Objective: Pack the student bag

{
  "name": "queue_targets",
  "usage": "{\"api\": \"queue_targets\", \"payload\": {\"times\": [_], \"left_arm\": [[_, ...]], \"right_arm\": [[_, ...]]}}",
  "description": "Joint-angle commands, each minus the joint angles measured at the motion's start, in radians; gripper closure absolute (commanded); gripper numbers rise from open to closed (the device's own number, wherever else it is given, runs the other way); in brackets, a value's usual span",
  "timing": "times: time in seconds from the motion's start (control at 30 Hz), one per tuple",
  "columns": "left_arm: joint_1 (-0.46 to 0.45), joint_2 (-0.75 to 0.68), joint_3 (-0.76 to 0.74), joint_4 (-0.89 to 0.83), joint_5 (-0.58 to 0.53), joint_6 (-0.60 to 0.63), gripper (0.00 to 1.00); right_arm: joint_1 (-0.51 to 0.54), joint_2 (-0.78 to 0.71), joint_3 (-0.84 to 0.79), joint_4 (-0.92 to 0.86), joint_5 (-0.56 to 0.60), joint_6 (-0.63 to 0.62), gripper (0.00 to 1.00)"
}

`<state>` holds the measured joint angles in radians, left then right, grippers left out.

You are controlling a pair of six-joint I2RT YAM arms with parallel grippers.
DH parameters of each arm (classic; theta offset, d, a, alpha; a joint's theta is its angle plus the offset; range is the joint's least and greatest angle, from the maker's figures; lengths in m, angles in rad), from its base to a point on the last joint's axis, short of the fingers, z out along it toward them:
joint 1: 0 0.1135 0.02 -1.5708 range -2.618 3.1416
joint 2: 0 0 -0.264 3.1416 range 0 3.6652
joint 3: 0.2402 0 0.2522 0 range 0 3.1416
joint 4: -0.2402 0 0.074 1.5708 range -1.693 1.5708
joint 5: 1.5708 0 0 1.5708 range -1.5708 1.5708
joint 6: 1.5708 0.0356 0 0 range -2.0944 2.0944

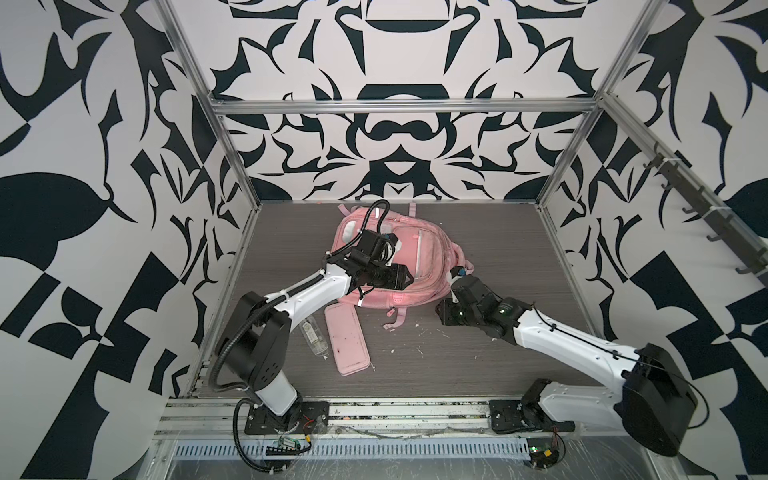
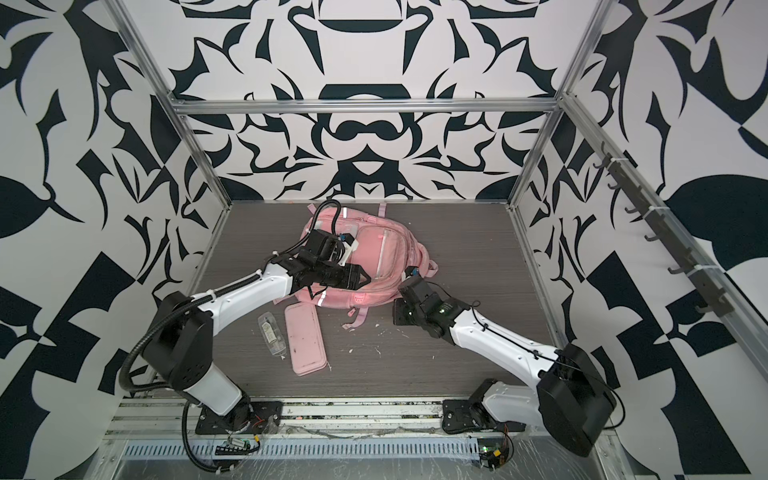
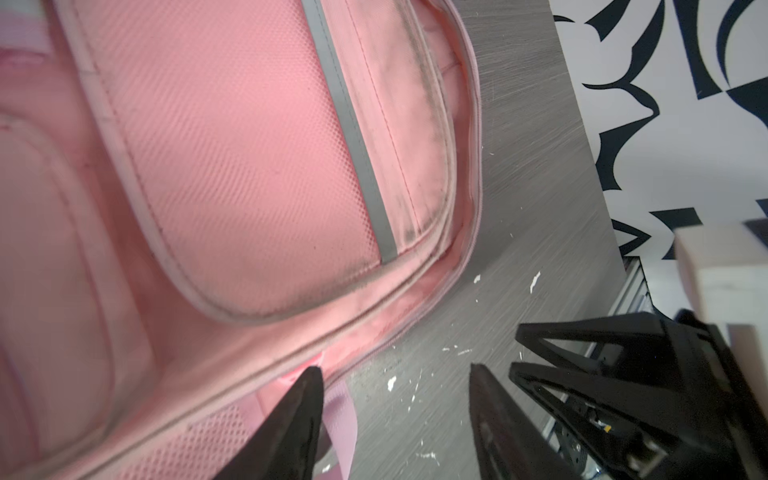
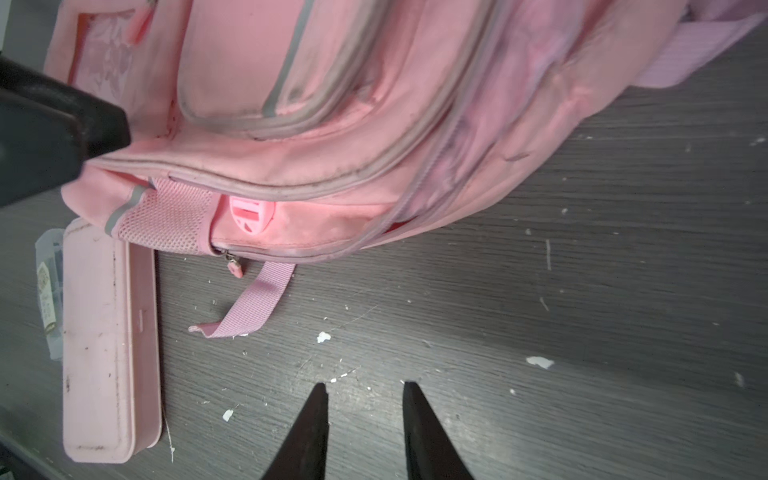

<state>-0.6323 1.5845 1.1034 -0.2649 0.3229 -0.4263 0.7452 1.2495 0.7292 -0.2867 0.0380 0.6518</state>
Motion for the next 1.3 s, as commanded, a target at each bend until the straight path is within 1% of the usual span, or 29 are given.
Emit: {"api": "queue_targets", "payload": {"times": [0.0,0.17,0.3,0.47,0.6,0.73,0.9,1.27], "left_arm": [[0.003,-0.084,-0.091,0.017,-0.025,-0.046,0.37],[0.006,-0.180,-0.203,0.042,-0.073,-0.118,0.31],[0.023,-0.236,-0.293,0.094,-0.078,-0.215,0.27],[0.056,-0.277,-0.414,0.221,-0.065,-0.366,0.28],[0.069,-0.296,-0.489,0.297,-0.083,-0.465,0.31],[0.072,-0.300,-0.533,0.357,-0.096,-0.540,0.32],[0.072,-0.281,-0.565,0.417,-0.113,-0.601,0.33],[0.072,-0.185,-0.574,0.508,-0.092,-0.669,0.34]], "right_arm": [[0.047,0.037,0.058,0.043,0.047,0.016,0.67],[0.107,0.104,0.094,0.073,0.065,0.034,0.64],[0.149,0.174,0.139,0.100,0.067,0.043,0.62],[0.172,0.262,0.173,0.176,0.016,0.065,0.62],[0.179,0.314,0.156,0.297,-0.032,0.085,0.62],[0.179,0.365,0.138,0.403,-0.070,0.110,0.62],[0.177,0.419,0.123,0.489,-0.076,0.124,0.63],[0.171,0.450,0.079,0.545,-0.070,0.162,0.66]]}}
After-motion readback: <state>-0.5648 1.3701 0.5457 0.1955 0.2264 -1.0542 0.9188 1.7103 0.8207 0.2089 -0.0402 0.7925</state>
